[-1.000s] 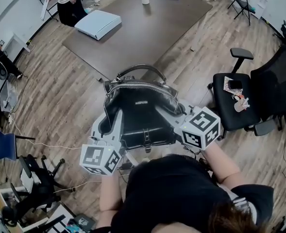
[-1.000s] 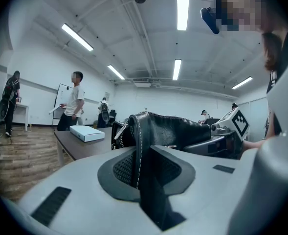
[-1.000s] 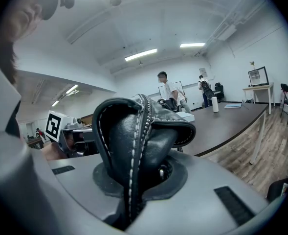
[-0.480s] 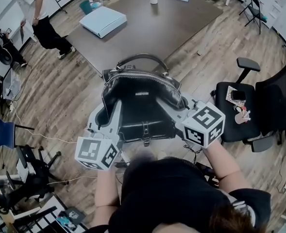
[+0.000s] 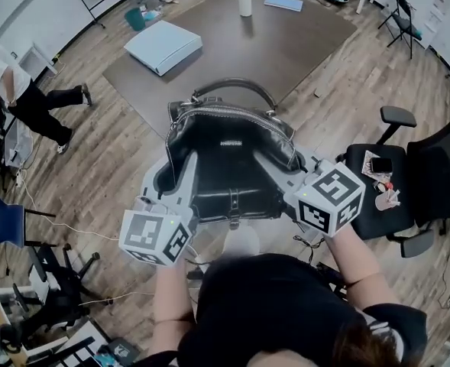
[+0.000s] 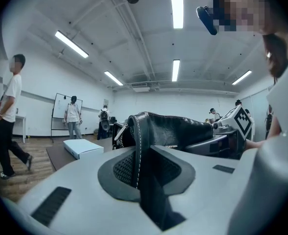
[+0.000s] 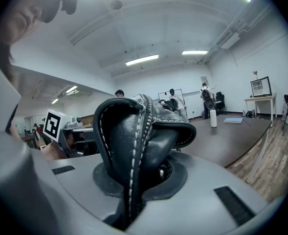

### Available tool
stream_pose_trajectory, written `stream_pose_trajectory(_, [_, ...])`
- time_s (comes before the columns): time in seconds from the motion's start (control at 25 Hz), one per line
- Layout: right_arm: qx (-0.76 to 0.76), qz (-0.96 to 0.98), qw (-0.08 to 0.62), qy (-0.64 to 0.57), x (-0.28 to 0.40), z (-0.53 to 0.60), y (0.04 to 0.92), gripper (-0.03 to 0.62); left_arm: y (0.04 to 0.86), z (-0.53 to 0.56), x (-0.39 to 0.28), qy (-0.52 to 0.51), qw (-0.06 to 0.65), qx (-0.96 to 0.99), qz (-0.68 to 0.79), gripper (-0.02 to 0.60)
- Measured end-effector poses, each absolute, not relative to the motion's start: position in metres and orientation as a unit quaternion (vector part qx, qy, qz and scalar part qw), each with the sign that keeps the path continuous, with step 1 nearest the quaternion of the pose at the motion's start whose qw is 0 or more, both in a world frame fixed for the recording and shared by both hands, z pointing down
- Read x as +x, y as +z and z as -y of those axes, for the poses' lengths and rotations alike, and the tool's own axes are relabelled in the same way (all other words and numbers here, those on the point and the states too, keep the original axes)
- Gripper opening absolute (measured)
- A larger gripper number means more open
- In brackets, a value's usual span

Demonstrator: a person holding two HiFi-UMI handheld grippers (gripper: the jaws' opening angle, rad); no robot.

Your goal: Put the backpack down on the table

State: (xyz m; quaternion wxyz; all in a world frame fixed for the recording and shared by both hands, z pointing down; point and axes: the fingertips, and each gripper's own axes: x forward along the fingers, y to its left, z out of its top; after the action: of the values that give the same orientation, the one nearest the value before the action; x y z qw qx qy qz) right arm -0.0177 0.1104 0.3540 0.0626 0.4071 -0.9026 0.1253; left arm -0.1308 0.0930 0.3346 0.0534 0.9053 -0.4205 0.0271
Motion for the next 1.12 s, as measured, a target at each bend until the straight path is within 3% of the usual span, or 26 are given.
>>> stream_pose_trajectory(0.28, [0.407, 0.901, 0.072, 0.131, -0.022, -0.042, 0.347, 0.055, 0.327, -0.027, -0.134, 0.025, 0.07, 0.909, 0.409, 0.077])
stream_pose_trajectory(1.12, [0.387, 0.915, 0.06, 0.097, -0.037, 0.128, 0.31, 0.055, 0.287, 0.134, -0.15, 0.011, 0.032, 0.903, 0.428, 0.074])
